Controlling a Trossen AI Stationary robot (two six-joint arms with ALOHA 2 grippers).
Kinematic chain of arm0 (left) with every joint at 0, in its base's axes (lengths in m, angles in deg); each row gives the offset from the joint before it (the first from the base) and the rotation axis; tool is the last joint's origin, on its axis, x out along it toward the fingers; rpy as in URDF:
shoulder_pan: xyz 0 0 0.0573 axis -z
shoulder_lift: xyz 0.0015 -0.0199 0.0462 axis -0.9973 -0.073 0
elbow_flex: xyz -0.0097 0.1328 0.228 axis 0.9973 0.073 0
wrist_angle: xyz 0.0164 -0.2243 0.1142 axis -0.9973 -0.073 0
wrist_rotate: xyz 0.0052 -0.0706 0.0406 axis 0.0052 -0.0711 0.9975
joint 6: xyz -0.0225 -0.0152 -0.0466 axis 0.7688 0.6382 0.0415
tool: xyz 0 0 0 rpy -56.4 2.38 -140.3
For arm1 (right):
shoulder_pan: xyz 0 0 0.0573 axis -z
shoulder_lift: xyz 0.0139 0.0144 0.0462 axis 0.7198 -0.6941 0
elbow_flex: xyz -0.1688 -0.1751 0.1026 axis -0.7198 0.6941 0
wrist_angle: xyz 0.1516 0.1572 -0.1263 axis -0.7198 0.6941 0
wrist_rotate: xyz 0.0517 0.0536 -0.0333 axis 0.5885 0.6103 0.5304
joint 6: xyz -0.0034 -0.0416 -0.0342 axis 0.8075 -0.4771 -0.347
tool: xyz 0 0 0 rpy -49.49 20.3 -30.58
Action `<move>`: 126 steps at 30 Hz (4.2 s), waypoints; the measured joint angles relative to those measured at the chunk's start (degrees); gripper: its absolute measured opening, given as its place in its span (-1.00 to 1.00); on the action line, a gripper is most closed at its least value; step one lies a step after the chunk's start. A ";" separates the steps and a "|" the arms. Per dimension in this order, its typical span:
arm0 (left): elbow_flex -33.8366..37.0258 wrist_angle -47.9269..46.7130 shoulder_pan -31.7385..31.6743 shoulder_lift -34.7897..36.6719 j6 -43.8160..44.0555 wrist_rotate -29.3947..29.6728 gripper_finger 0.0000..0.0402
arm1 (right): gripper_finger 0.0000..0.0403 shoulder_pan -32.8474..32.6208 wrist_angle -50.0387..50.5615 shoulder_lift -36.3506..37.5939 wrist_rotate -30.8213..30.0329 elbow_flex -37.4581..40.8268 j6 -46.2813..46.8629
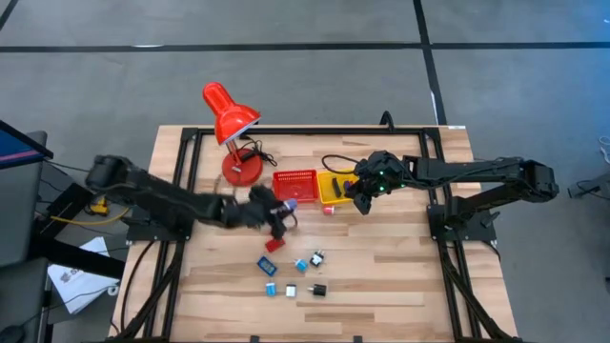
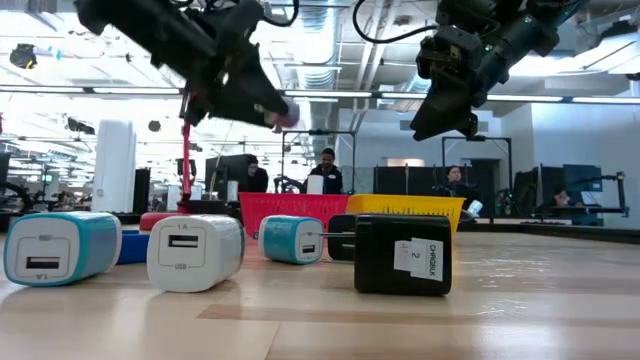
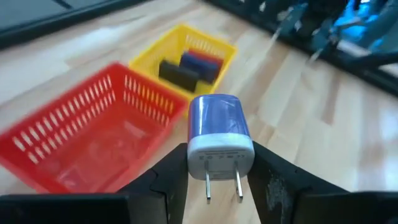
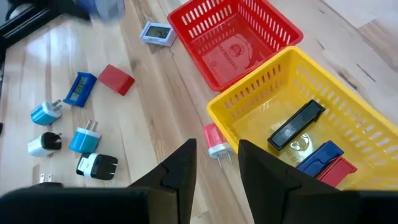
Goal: Pick & Place Office items
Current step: Put the purple charger adapter into the red bin
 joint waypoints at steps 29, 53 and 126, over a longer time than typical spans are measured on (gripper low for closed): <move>-17.29 -25.17 -22.46 -13.64 -9.41 -26.97 -0.35 | -0.44 0.13 -0.42 0.00 -2.72 0.00 0.93; -22.53 -37.80 -29.57 -20.61 -8.97 -31.39 -0.34 | -0.44 0.13 -1.31 0.00 -2.72 -0.04 0.93; -22.45 -44.82 -29.37 -22.13 -10.50 -38.13 -0.17 | -0.44 0.13 -2.97 0.00 -2.72 -0.02 0.91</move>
